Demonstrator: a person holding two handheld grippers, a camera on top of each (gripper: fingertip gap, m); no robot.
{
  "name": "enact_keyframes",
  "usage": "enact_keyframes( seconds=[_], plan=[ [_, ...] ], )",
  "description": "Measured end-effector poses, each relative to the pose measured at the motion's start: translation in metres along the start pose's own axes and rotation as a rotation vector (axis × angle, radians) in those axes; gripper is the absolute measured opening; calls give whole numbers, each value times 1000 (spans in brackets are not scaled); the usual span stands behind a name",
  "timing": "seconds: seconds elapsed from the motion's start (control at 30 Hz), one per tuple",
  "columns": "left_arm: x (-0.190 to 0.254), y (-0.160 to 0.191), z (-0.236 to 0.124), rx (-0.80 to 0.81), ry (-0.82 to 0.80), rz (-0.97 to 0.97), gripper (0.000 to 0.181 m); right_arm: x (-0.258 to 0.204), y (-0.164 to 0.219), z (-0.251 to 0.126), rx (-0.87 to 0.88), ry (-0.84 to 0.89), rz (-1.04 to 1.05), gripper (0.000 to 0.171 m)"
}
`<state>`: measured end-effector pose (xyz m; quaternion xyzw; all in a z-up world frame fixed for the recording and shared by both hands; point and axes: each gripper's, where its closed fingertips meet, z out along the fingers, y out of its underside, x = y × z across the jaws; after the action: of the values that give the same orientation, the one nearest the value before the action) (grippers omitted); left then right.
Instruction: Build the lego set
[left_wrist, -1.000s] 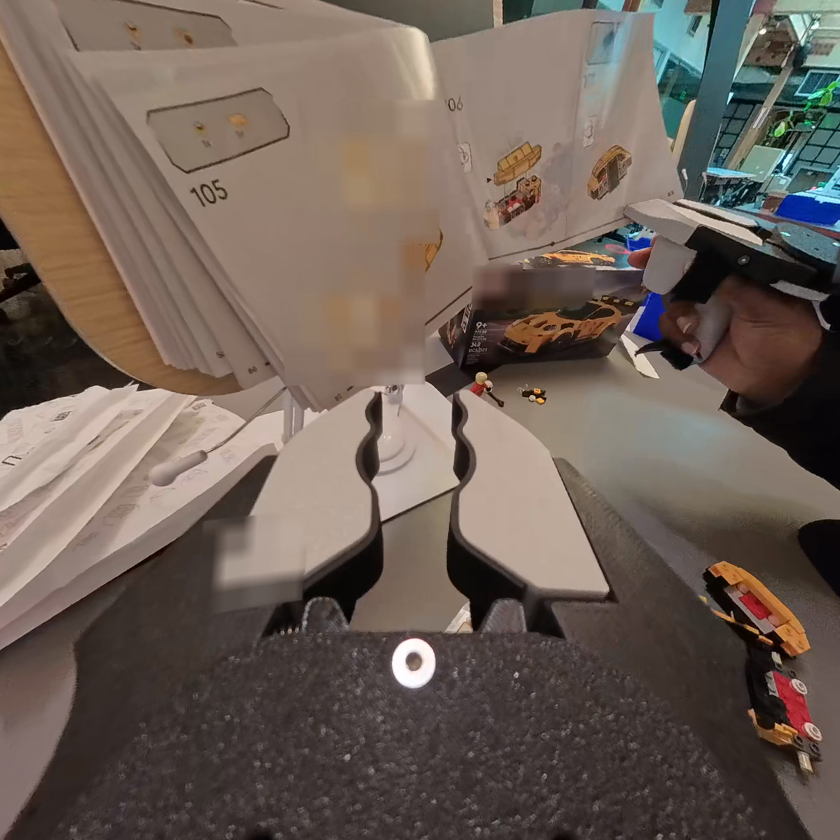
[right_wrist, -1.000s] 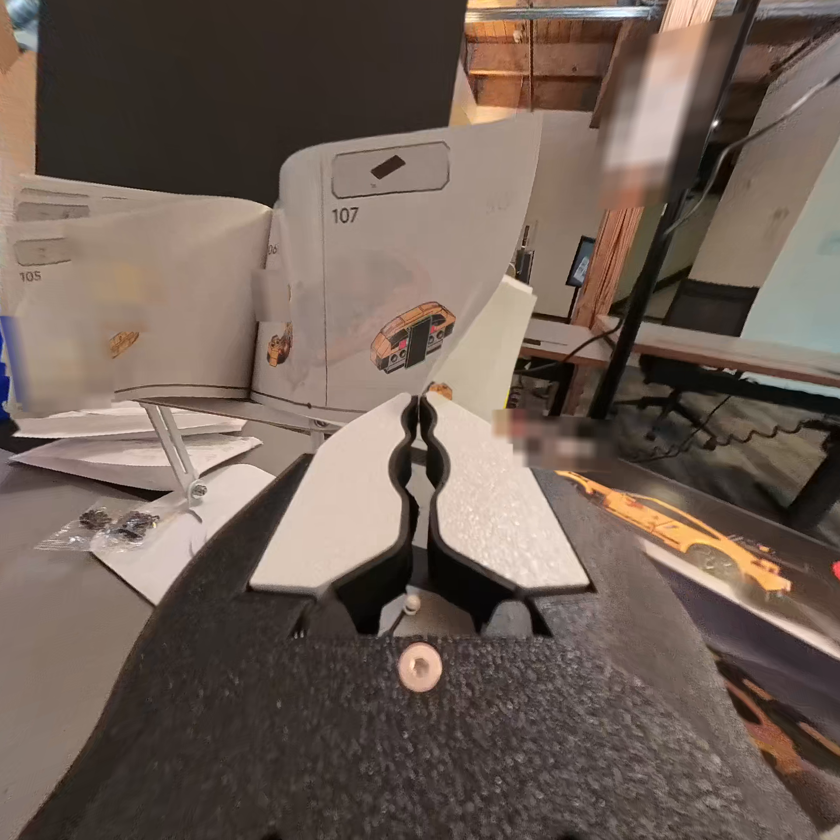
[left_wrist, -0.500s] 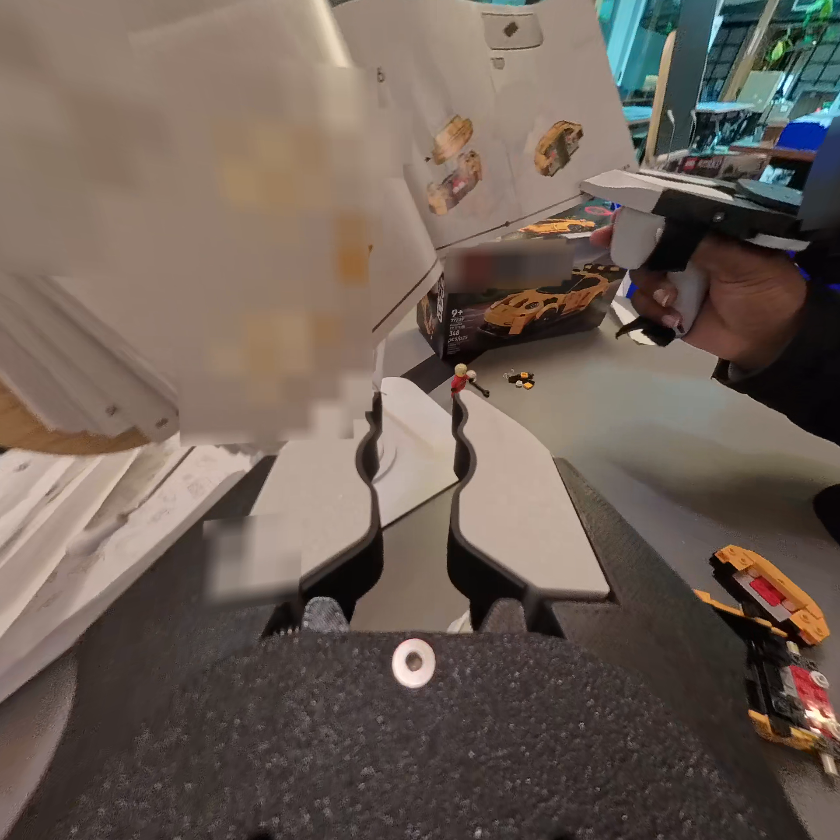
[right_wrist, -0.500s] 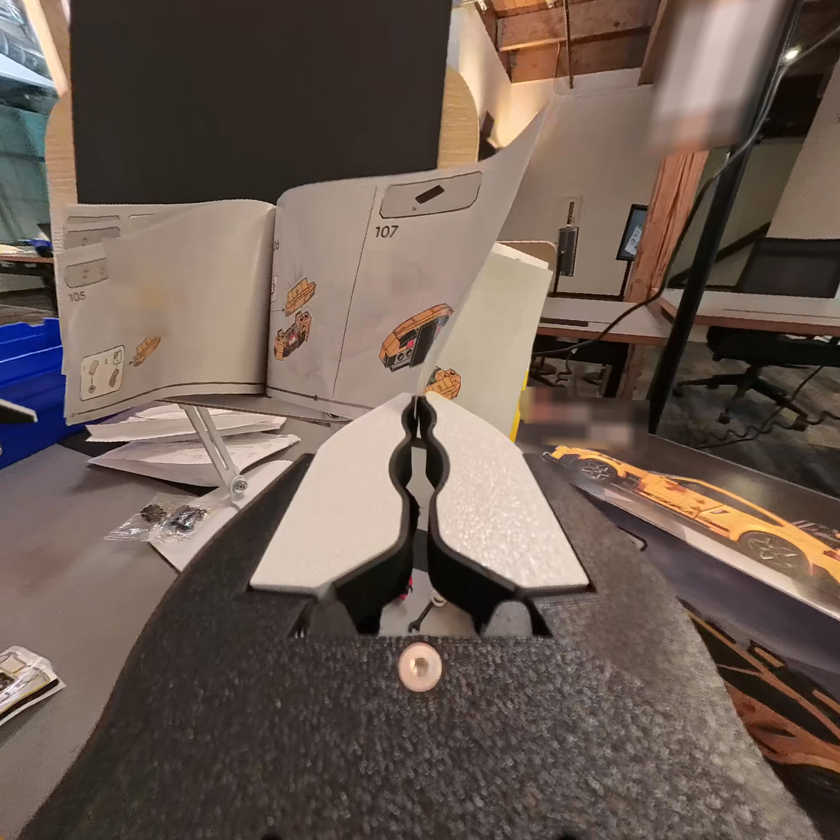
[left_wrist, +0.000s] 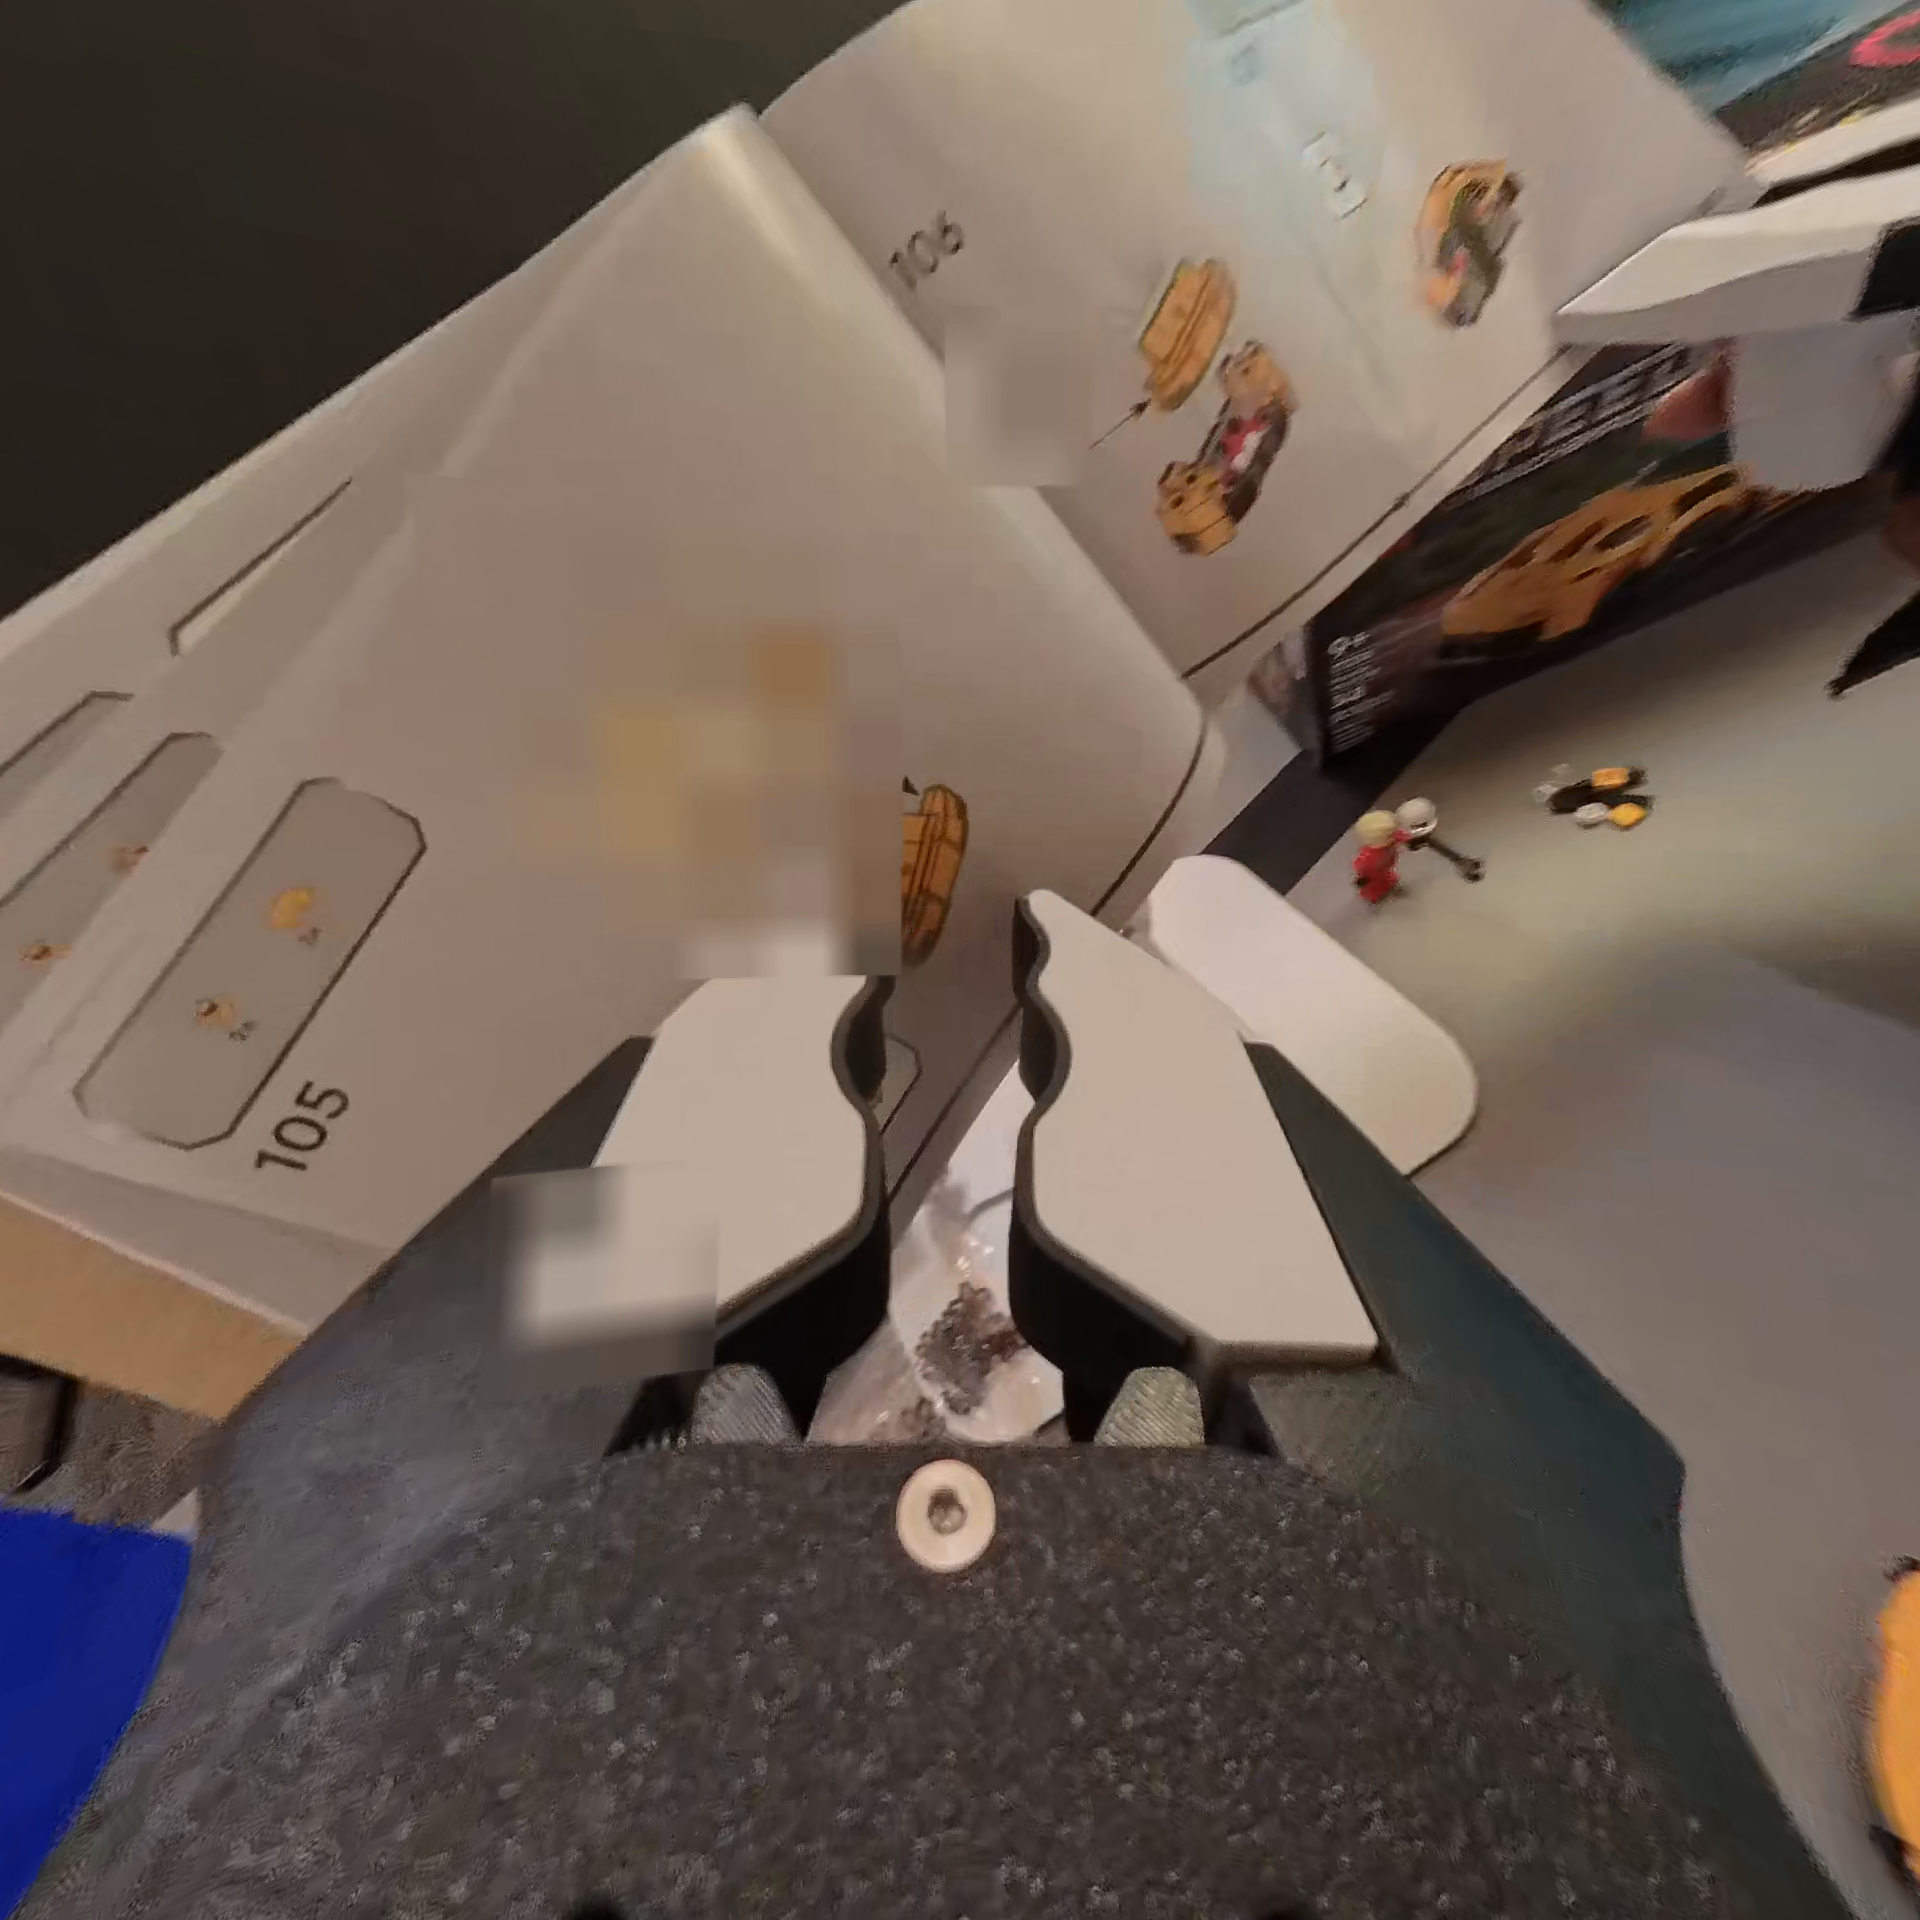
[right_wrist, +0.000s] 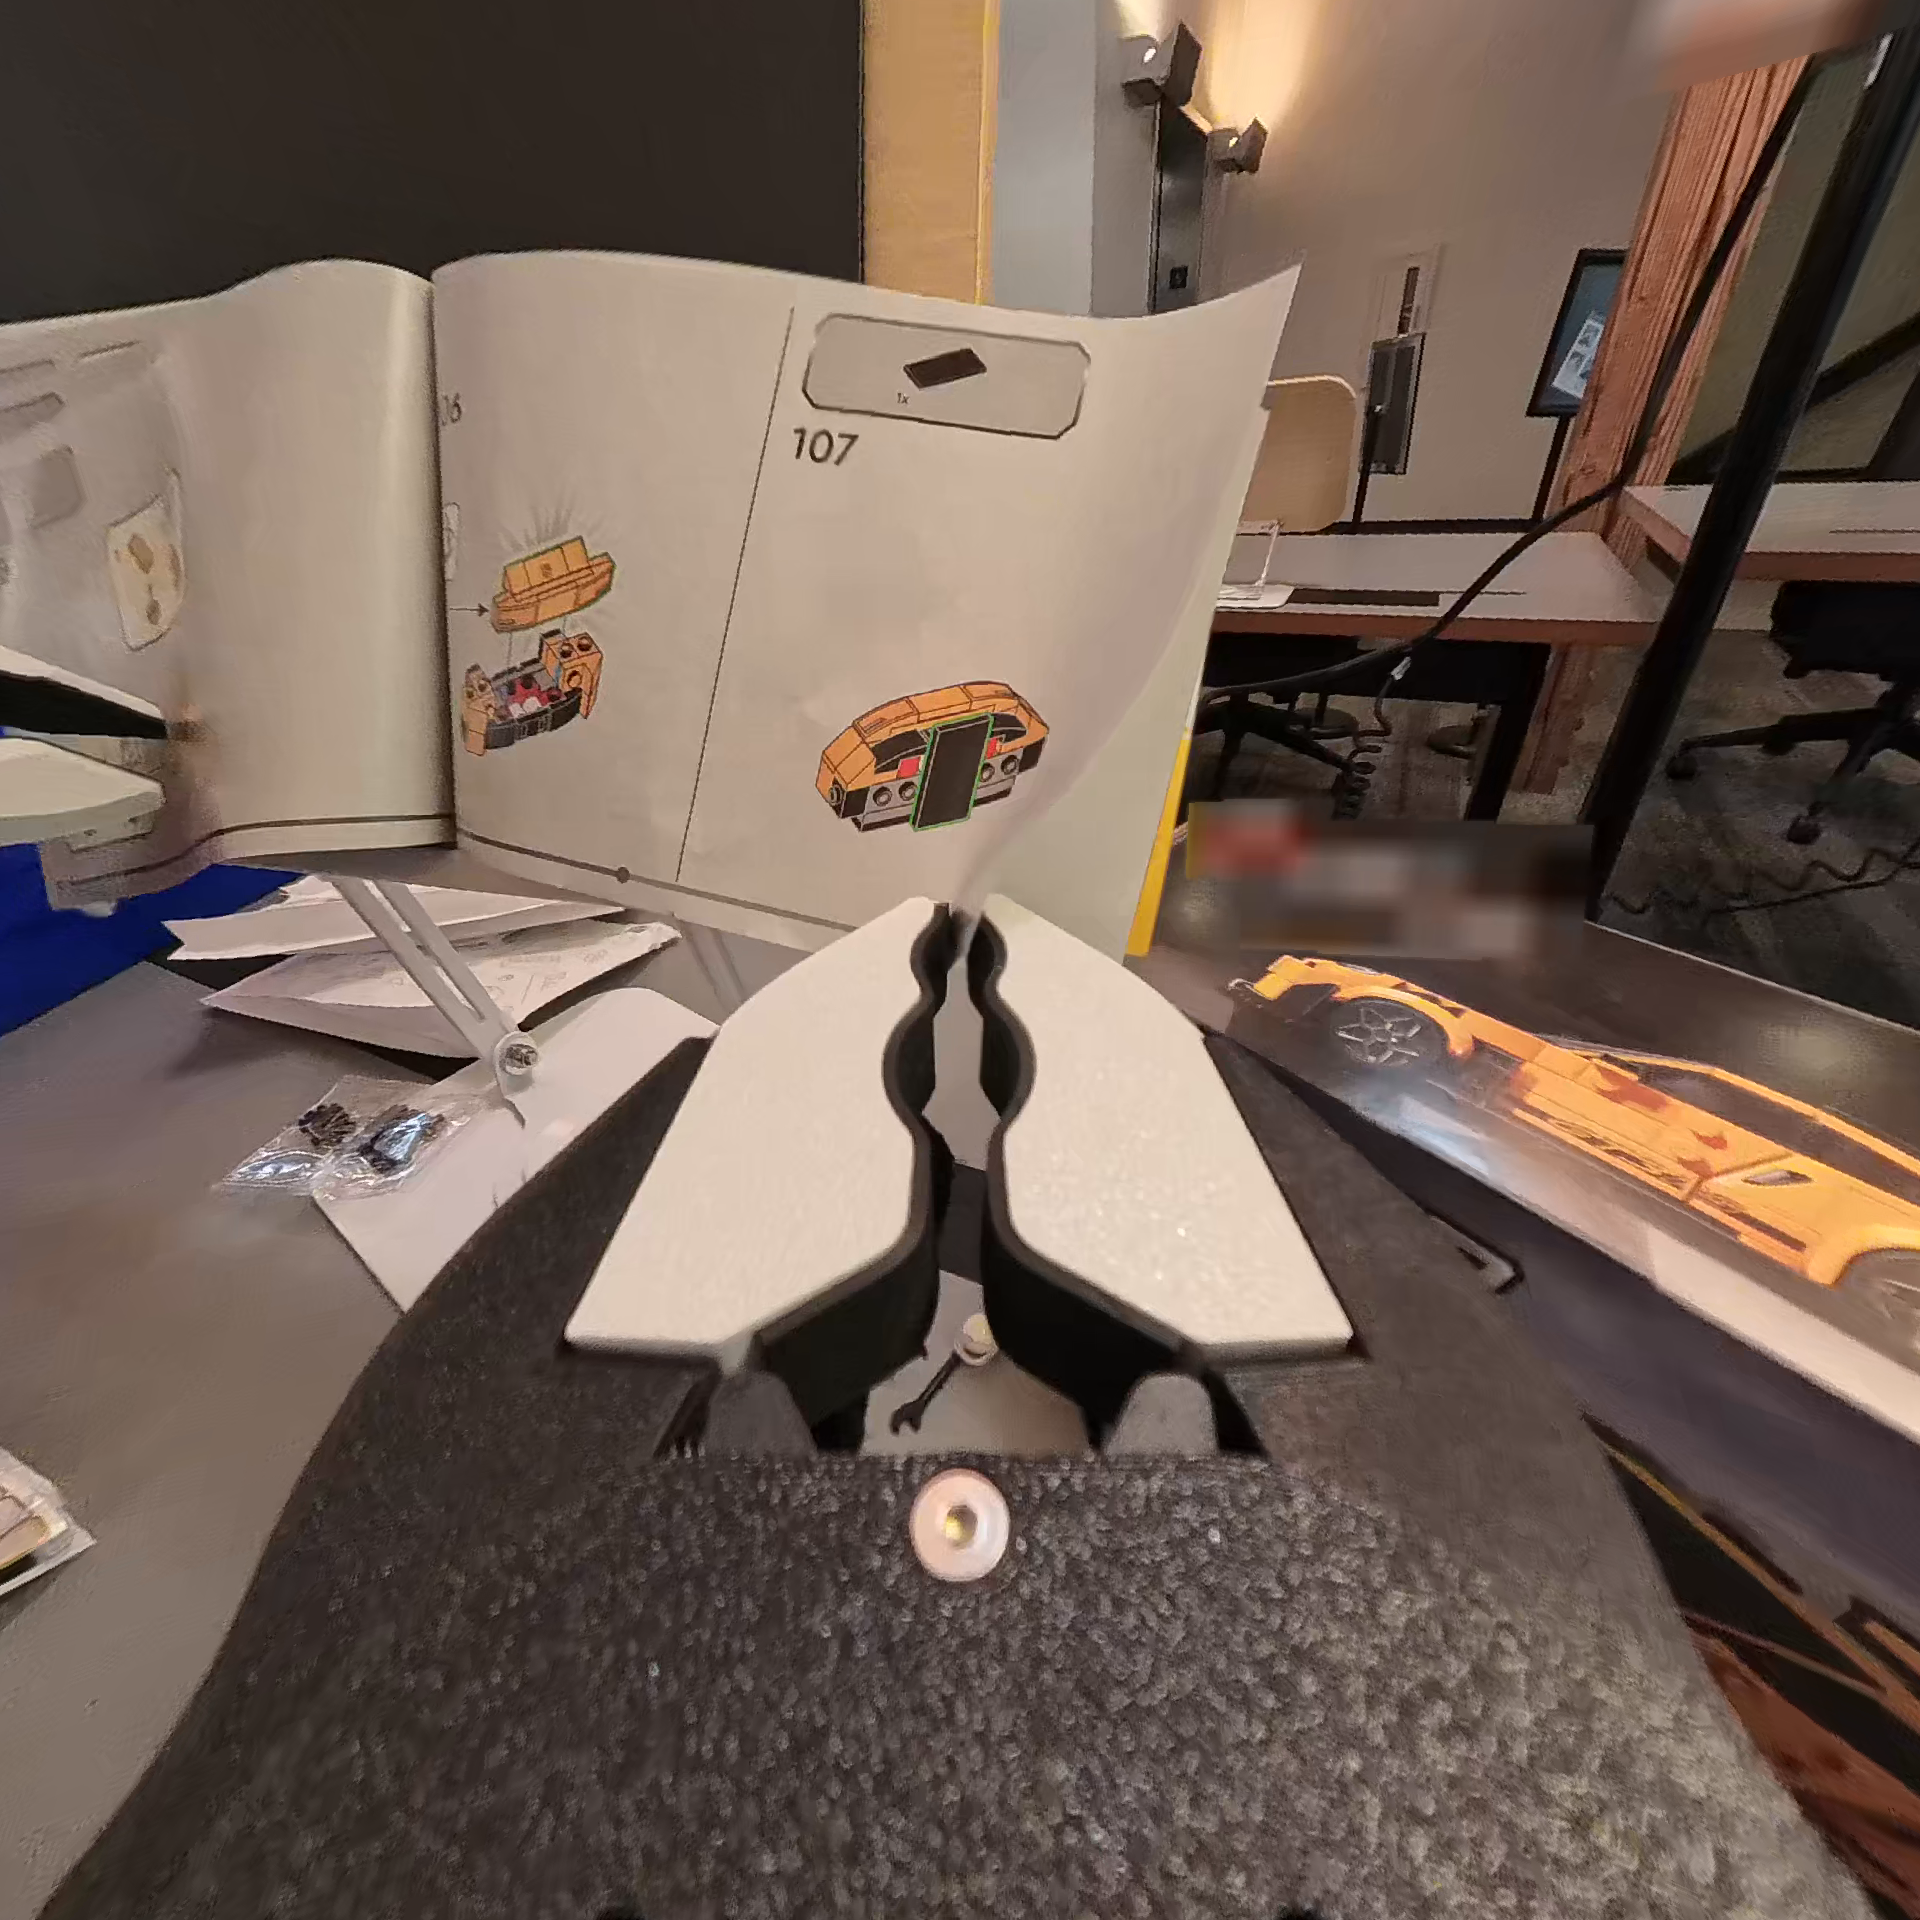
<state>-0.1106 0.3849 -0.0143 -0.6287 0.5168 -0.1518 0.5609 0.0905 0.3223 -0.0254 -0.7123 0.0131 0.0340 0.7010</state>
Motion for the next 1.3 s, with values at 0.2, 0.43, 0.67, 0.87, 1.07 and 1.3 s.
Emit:
enact_keyframes(
  seconds=[0.2, 0.43, 0.67, 0.87, 1.07, 1.3],
  plan=[
    [-27, 11, 1, -49, -75, 16, 14, 8, 5, 9, -27, -1, 16, 12],
    [-34, 18, -1, -52, -94, 17, 11, 23, 14, 15, -103, 20, 45, 34],
    [-41, 24, -3, -43, -121, 23, 6, 19, 10, 36, -218, -119, 70, 40],
    [-50, 26, -4, -35, -137, 30, 2, 25, -2, 50, -254, -169, 85, 38],
    [-55, 27, -5, -18, -127, 13, 0, 21, -6, 51, -259, -263, 133, 51],
    [-60, 27, -4, -8, -116, 15, 0, 6, -1, 44, -296, -350, 135, 74]
  ],
)
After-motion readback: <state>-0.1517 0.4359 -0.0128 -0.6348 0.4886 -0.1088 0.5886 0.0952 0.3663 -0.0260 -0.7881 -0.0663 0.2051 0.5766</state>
